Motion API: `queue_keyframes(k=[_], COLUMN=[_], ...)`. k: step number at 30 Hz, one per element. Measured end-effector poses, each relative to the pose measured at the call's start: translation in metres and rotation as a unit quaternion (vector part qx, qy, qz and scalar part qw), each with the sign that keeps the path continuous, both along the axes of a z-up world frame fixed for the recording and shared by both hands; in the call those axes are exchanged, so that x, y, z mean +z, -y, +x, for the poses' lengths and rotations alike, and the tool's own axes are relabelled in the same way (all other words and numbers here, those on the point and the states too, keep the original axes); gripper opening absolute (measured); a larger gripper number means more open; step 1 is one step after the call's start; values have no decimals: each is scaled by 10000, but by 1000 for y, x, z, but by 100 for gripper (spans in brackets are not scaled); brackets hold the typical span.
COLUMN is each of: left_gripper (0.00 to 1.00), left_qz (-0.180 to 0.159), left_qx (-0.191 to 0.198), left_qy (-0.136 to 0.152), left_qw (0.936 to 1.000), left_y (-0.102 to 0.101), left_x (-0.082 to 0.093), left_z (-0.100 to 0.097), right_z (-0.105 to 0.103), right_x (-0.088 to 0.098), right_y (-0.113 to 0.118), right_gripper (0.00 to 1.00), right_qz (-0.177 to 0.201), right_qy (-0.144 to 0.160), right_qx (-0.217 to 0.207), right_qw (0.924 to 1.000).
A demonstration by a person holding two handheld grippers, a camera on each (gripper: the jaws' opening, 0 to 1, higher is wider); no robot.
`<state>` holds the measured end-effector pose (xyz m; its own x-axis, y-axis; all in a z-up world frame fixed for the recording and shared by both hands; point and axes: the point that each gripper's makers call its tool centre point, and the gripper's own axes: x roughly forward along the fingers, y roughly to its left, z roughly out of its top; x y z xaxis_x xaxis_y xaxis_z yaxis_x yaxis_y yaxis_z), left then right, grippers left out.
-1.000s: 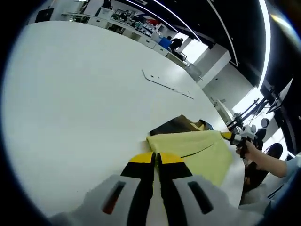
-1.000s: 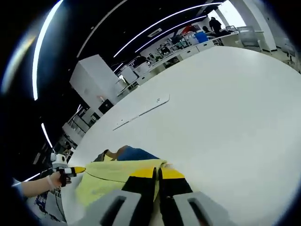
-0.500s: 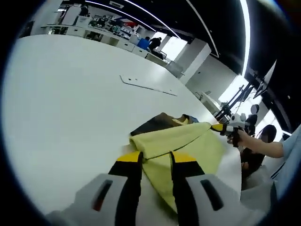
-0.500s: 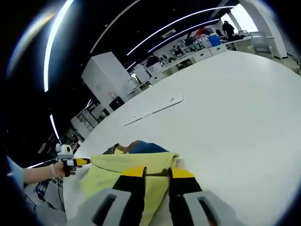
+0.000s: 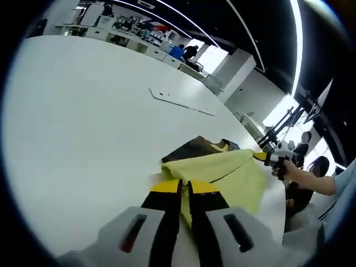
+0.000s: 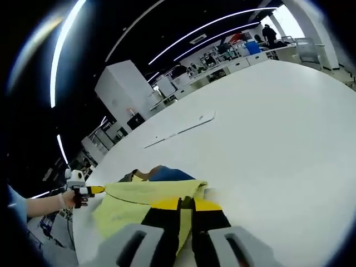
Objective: Fold the garment on the visible template until the final outline fits inside the template.
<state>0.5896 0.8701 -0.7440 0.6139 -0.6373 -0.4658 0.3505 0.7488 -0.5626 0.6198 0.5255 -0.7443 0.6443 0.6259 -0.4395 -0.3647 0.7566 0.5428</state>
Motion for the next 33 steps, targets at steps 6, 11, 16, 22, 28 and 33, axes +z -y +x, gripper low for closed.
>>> queue_keyframes(k=[6,11,16,22,28,33], left_gripper=[0,0,0,0,0,1], left_qz=[-281,-450,-668,-790,-1085,-1134], left_qx=[248,417,700,1089,1350,1409], left_qy=[41,57,-72,-383,-666,-584], left_qw=[9993,9981,9953,9902,9826,9818], left_y=[0,-1,-2,-9,-8,-8], left_x=[10,17,18,5,-1,1], left_z=[10,25,39,49,51,53], right_z=[6,15,32,44,57,64], right_x=[6,11,11,3,4,2], right_y=[0,-2,-2,-3,-4,-6], right_gripper=[0,0,0,0,0,0], right_qz=[115,185,215,211,312,284], right_qy=[-55,-38,-55,-152,-157,-174], right_qx=[-18,-42,-113,-212,-341,-347], right_qw=[9999,9998,9997,9994,9988,9988])
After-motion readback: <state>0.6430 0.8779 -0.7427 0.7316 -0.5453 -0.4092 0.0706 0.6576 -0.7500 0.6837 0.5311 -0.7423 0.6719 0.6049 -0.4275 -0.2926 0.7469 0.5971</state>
